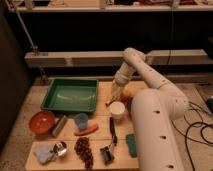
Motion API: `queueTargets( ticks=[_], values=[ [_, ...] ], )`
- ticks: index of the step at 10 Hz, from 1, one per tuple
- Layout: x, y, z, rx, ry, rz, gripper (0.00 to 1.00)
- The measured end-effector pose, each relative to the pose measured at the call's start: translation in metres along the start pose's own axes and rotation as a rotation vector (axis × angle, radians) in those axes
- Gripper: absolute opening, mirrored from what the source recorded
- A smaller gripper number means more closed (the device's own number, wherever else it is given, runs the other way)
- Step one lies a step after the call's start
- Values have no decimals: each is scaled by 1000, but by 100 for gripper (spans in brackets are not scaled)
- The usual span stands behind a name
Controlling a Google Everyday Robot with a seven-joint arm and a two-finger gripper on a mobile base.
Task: Place banana in table surface
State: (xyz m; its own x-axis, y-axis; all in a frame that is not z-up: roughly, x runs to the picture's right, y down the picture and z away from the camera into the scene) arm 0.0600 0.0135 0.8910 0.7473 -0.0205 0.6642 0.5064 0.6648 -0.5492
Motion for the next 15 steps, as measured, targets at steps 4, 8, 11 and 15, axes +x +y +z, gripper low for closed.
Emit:
queueTargets(
  ticks=[4, 8, 11, 15],
  values=[
    [-21, -7, -34, 35, 37, -42, 0],
    [-40, -11, -62, 90, 88, -128, 33],
    [-29, -1, -54, 194, 197, -195, 65],
    [-11, 7, -28, 189, 201, -180, 80]
  ],
)
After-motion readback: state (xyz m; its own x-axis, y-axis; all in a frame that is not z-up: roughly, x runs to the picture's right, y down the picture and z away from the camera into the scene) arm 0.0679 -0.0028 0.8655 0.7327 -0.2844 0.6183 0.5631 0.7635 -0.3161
